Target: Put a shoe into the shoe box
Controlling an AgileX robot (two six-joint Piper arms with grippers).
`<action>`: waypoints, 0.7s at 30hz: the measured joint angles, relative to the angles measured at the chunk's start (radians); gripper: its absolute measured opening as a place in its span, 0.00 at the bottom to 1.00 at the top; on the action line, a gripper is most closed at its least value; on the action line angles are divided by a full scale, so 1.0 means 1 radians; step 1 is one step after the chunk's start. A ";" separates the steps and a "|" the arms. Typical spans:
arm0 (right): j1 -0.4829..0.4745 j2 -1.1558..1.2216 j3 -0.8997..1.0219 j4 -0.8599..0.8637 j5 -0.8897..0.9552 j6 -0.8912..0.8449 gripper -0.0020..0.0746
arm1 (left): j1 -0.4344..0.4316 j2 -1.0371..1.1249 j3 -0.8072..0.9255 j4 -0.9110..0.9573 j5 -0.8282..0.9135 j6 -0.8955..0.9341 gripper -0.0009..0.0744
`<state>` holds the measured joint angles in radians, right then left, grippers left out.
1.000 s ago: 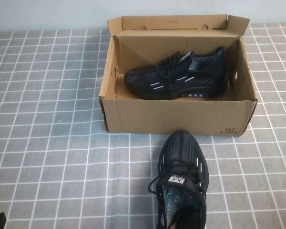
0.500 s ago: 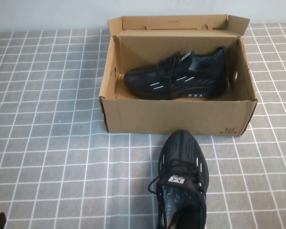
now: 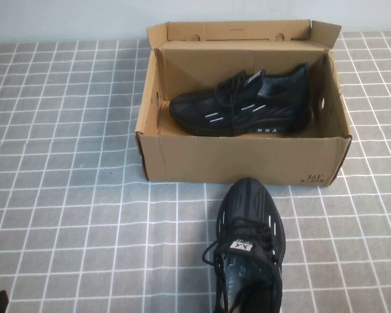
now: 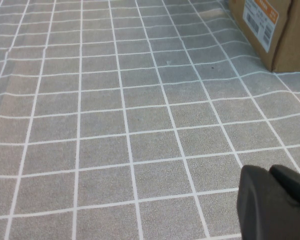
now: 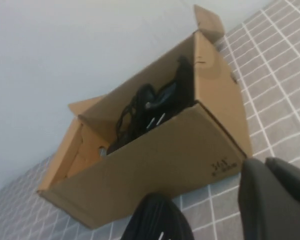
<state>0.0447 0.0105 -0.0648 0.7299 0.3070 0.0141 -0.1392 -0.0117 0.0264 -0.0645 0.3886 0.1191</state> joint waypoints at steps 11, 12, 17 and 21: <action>0.000 0.465 -0.354 -0.066 0.395 -0.187 0.01 | 0.000 0.000 0.000 0.000 0.000 0.000 0.01; 0.000 0.508 -0.389 -0.075 0.438 -0.203 0.01 | 0.000 0.000 0.000 0.000 0.000 0.000 0.01; 0.000 0.772 -0.550 -0.108 0.582 -0.297 0.01 | 0.000 0.000 0.000 0.000 0.000 0.000 0.01; 0.016 0.931 -0.654 -0.113 0.623 -0.355 0.01 | 0.000 0.000 0.000 0.000 0.000 0.000 0.01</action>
<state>0.0604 0.9420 -0.7187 0.6170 0.9299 -0.3407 -0.1392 -0.0117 0.0264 -0.0645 0.3886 0.1191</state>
